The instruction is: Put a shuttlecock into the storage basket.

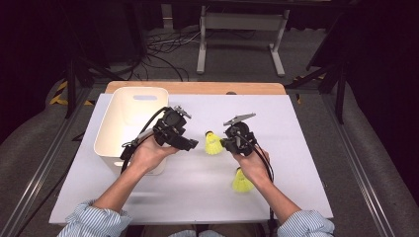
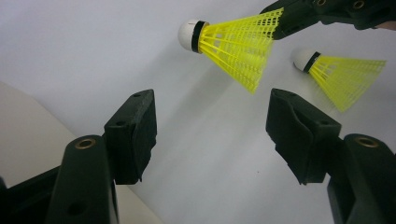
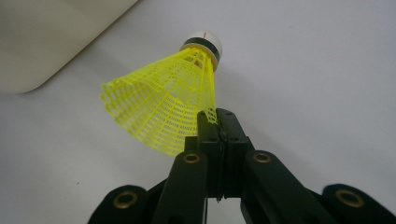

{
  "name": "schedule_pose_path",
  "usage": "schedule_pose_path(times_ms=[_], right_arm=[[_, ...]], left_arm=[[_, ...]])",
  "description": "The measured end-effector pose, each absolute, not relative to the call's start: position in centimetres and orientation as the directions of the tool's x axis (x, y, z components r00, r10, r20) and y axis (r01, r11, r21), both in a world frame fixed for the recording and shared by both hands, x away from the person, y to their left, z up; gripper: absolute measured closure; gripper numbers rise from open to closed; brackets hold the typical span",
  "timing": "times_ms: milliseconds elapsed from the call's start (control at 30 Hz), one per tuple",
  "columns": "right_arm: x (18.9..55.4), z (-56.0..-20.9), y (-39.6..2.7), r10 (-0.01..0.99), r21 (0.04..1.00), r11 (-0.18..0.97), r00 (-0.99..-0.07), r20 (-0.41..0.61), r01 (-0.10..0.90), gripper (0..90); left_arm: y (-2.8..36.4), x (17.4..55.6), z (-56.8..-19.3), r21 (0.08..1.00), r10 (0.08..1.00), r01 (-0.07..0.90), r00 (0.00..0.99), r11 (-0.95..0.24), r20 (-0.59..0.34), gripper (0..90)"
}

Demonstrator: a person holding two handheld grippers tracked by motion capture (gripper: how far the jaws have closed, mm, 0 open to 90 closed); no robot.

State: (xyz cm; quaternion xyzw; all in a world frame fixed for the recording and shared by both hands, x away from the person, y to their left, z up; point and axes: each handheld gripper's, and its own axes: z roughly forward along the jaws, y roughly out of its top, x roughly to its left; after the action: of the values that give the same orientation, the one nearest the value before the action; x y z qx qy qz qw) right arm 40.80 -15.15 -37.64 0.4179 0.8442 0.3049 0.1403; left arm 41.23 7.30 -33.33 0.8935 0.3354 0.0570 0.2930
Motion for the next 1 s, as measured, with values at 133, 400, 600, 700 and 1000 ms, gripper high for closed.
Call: schedule_pose_path(times_ms=[133,400,600,700,1000], right_arm=[[40.6,-37.4,-15.0,0.785,0.635,0.467,-0.619,0.022,0.616,89.9],[40.5,-37.0,-14.6,0.78,0.637,0.464,-0.625,0.035,0.615,89.9],[40.4,-36.7,-14.2,0.771,0.641,0.468,-0.635,0.041,0.609,89.9],[40.3,-36.5,-14.0,0.767,0.642,0.471,-0.64,0.041,0.605,89.9],[40.2,-35.8,-13.5,0.757,0.648,0.474,-0.651,0.045,0.596,89.9]], left_arm=[[7.0,41.2,-33.4,0.559,0.629,0.563,0.772,-0.609,-0.092,35.5],[6.6,41.0,-33.4,0.551,0.617,0.557,0.781,-0.622,-0.093,36.7],[6.3,41.0,-33.4,0.545,0.611,0.553,0.786,-0.63,-0.091,38.5],[6.3,41.0,-33.4,0.543,0.609,0.553,0.788,-0.632,-0.094,39.4],[5.8,41.0,-33.6,0.523,0.601,0.557,0.793,-0.645,-0.104,41.6]])
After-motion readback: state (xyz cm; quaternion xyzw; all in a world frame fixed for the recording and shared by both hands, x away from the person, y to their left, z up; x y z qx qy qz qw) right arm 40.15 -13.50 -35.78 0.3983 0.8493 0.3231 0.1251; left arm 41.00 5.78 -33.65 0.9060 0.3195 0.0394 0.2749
